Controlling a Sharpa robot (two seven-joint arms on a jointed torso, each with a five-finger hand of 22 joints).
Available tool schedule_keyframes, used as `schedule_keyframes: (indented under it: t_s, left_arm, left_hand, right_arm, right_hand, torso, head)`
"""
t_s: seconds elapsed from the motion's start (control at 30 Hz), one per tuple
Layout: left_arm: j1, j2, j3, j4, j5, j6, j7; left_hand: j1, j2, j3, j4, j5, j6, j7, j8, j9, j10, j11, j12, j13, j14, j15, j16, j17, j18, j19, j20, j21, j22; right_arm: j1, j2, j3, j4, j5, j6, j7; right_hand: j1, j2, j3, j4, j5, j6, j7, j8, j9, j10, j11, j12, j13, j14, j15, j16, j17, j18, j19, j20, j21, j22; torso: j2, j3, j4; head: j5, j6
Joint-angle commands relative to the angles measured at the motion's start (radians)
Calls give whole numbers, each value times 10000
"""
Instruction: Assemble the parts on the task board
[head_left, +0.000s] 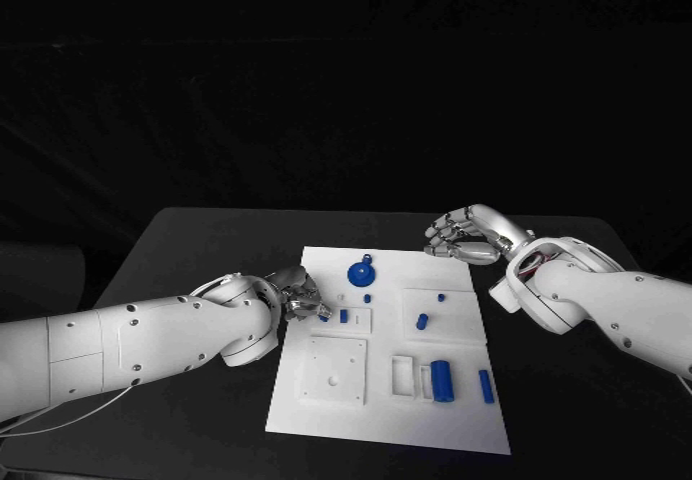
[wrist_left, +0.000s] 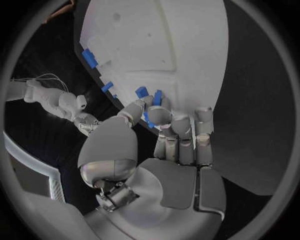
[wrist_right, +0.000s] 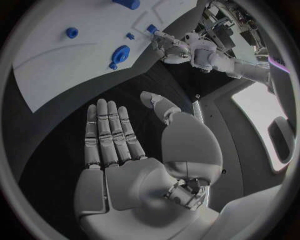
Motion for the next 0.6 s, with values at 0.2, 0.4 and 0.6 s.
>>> schedule_keyframes:
  t_s: [0.2,0.4,0.6]
  left_arm:
    - [-59,3,-50,90,-133,601,-165]
    - [-59,-17,-50,77,-101,614,-140]
    - [-59,5,-50,60,-71,580,-120]
  left_hand:
    - [219,233,77,-216,194,1471,-749,101,926,-76,-151,149,42,163,-162,125,37,194,99,-1373,83,204]
    - [116,237,54,-169,213,1476,-748,122,929,-92,-145,192,50,154,-170,138,40,194,105,-1368,106,197]
    - [-54,244,46,12,68,1521,-761,196,959,-98,-138,296,74,151,-195,178,51,209,105,-1371,131,185]
  right_arm:
    - [-4,0,4,13,-14,88,108]
    - [-4,-8,4,9,-12,85,106]
    - [-4,-6,4,5,-12,86,107]
  right_hand:
    - [51,-16,-53,22,52,-57,-4,29,-13,57,-19,-60,-17,61,40,-46,-15,-72,-39,12,-51,18]
    - [47,-18,-56,27,57,-57,-4,30,-14,61,-19,-66,-17,62,40,-48,-17,-70,-39,14,-52,20]
    - [45,-20,-59,31,61,-58,-4,30,-16,63,-18,-72,-17,63,40,-49,-19,-69,-39,15,-54,22]
  torso:
    - [-2,-8,4]
    - [-1,-8,7]
    - [-2,-11,5]
  head:
    - [-14,-8]
    - [-17,-6]
    - [-9,-1]
